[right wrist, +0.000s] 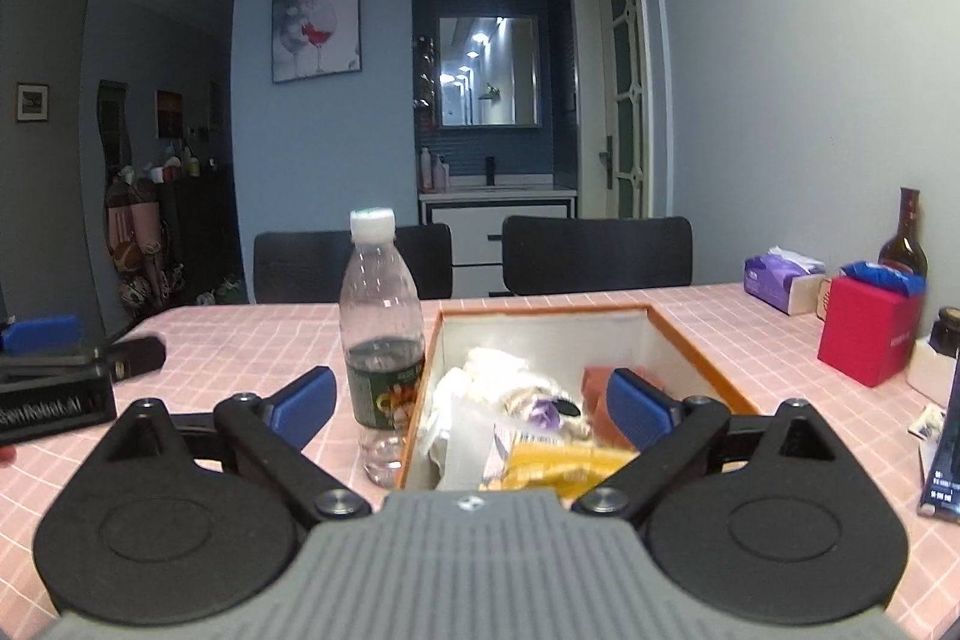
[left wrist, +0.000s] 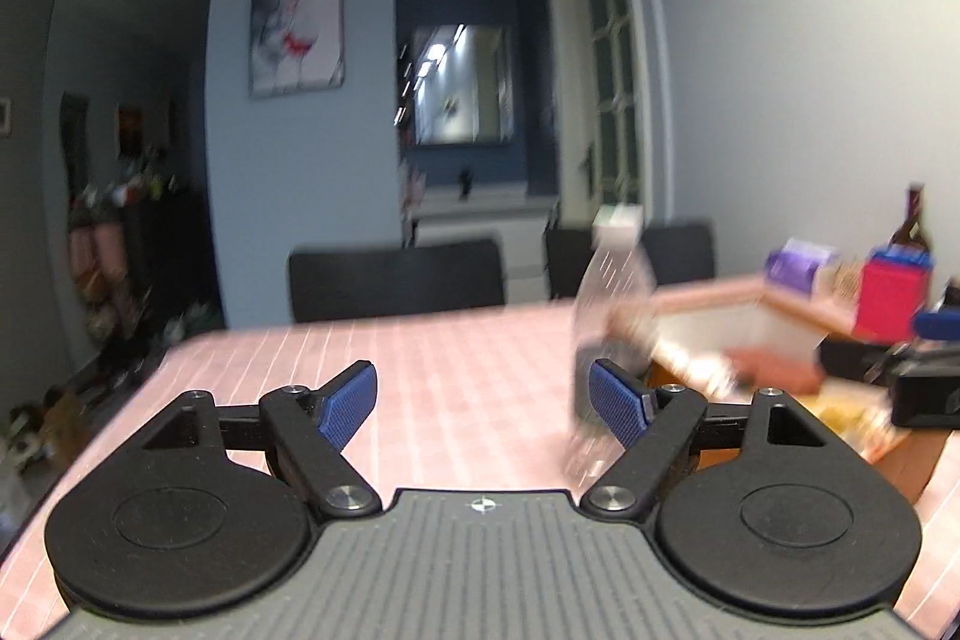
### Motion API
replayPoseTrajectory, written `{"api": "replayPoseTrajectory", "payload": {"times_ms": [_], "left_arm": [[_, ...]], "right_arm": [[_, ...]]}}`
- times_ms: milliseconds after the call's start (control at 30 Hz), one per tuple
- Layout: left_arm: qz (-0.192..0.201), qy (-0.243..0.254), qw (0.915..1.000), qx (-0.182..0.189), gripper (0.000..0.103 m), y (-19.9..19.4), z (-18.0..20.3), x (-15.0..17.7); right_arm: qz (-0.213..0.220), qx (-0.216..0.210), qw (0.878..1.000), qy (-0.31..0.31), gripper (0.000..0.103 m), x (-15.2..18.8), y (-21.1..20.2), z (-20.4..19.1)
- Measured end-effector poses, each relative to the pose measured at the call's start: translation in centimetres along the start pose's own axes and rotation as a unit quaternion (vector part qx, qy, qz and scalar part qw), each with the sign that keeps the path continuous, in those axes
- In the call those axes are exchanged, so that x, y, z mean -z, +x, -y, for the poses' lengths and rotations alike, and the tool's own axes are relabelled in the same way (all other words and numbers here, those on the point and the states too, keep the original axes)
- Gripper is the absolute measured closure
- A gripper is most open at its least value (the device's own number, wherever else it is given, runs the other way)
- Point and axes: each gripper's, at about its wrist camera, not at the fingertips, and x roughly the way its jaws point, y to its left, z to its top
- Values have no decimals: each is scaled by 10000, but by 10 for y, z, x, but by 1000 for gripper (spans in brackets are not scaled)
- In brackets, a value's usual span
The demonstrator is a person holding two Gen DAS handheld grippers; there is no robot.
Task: Organize soft objects
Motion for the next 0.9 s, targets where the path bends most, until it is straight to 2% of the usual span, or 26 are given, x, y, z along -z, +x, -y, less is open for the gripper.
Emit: {"api": "replayPoseTrajectory", "payload": {"times_ms": [133,300,633,900], "left_arm": [[-131,-227,9997,4,9,2,-11,13],[-218,-147,9996,-129,9,-5,-14,22],[-306,-270,9990,-191,9,-9,-20,32],[-335,-162,9992,-172,9,-7,-19,35]], "right_arm": [[-44,180,9998,-49,7,17,9,-6],[-325,113,9994,-77,7,31,17,-13],[-423,153,9989,-162,7,36,18,-22],[-476,189,9985,-179,7,37,19,-25]]}}
